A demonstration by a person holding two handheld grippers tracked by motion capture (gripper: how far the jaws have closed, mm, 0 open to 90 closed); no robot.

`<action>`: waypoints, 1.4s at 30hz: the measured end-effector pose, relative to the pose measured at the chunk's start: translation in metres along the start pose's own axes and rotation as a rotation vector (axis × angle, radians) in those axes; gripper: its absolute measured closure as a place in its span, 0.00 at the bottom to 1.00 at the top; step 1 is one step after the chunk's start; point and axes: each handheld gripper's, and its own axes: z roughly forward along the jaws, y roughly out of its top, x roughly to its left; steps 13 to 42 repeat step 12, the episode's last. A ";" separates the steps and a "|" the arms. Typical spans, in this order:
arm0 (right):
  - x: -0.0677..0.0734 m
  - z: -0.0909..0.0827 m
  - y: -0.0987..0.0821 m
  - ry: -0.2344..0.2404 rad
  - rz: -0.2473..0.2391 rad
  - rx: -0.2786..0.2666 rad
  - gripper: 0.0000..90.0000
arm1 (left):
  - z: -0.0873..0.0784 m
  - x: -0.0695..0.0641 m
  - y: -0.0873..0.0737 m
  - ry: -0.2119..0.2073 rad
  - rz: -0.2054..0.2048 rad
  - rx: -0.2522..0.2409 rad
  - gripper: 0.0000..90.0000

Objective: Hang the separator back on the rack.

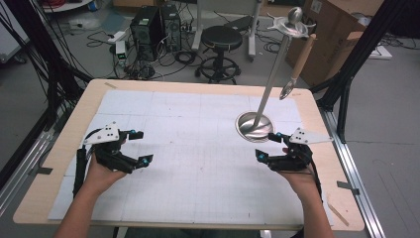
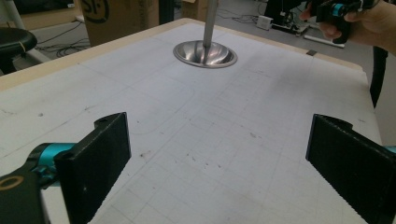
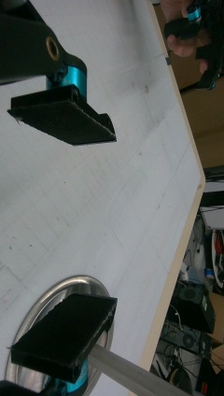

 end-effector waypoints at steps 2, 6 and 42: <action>0.000 0.000 0.000 0.000 0.000 0.000 0.18 | 0.000 0.000 0.000 0.001 0.001 0.003 0.08; 0.000 0.000 0.000 0.001 0.002 -0.001 0.18 | 0.002 0.000 -0.001 0.002 -0.001 0.007 0.08; 0.000 0.001 -0.001 0.004 -0.001 0.003 0.18 | 0.003 0.001 -0.001 0.006 -0.002 0.010 0.08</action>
